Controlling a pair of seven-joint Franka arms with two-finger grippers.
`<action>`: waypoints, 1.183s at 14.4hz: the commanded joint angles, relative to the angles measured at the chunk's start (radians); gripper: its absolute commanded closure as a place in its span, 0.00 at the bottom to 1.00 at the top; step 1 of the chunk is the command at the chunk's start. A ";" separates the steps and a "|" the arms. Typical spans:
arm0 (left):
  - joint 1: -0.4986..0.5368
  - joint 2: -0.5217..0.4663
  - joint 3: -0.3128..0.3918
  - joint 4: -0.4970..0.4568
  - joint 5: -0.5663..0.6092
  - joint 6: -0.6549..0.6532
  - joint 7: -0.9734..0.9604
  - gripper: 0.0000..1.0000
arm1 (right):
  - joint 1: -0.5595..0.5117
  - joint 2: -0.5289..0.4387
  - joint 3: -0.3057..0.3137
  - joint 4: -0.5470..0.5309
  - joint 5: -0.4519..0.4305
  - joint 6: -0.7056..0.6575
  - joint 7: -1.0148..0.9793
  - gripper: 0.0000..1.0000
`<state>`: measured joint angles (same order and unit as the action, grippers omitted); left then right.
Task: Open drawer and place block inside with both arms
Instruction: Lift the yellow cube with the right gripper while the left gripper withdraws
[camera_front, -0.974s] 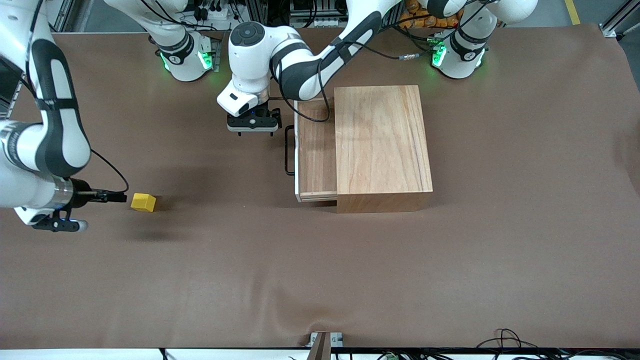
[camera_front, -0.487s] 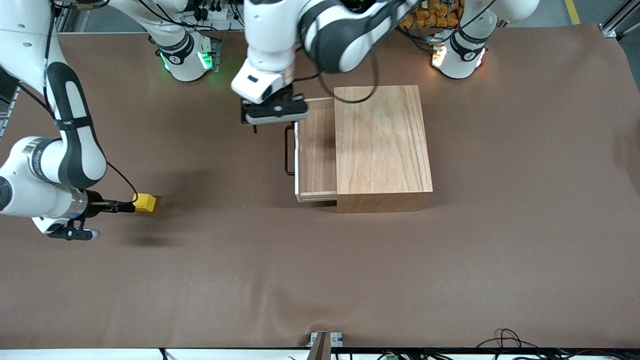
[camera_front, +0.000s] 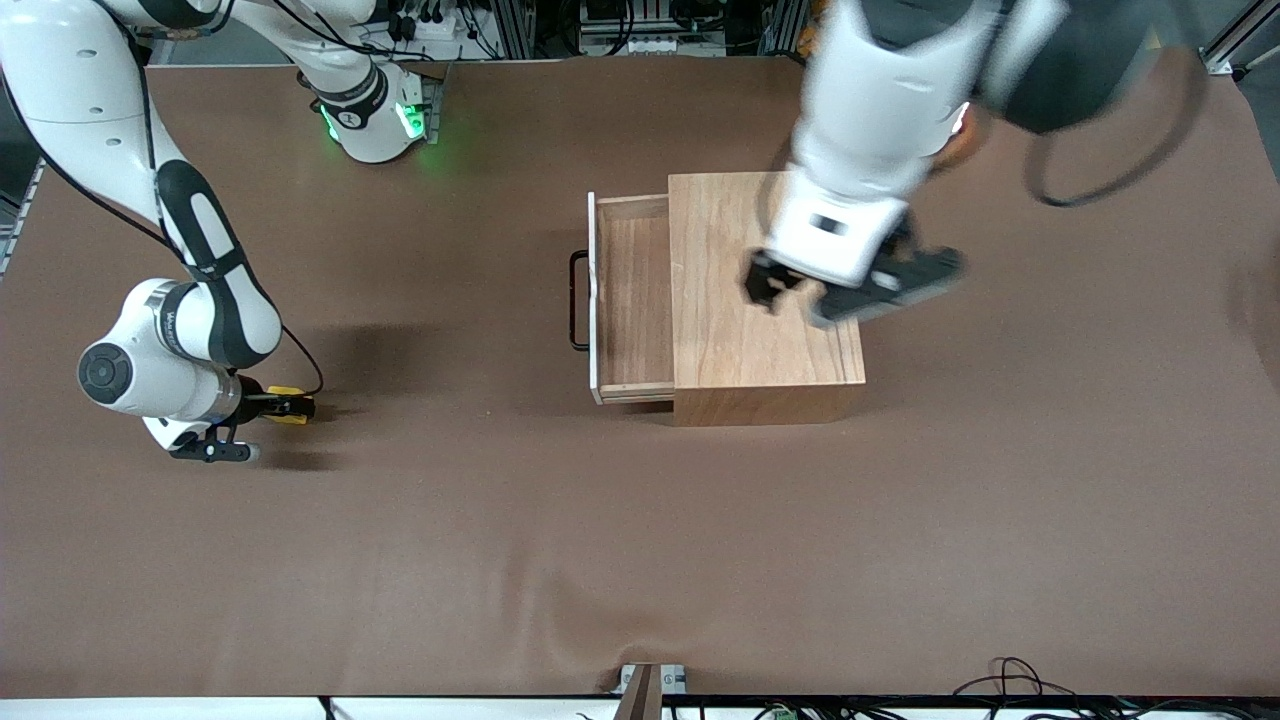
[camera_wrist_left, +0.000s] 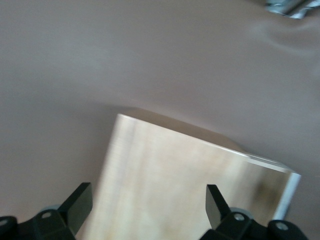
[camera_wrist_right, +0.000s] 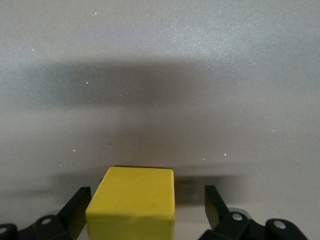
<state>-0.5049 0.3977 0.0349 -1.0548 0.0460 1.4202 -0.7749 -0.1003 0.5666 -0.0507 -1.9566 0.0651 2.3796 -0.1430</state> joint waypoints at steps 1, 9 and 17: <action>0.161 -0.095 -0.019 -0.091 -0.003 -0.049 0.208 0.00 | -0.002 -0.039 0.005 -0.025 0.015 -0.006 -0.021 0.00; 0.419 -0.302 -0.024 -0.289 -0.020 -0.043 0.548 0.00 | -0.001 -0.093 0.026 -0.016 0.016 -0.085 -0.021 0.77; 0.520 -0.421 -0.023 -0.429 -0.049 0.028 0.740 0.00 | 0.028 -0.180 0.124 0.286 0.036 -0.545 -0.007 0.77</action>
<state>0.0028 0.0068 0.0249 -1.4407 0.0196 1.4220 -0.0631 -0.0814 0.3853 0.0374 -1.7441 0.0771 1.9123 -0.1484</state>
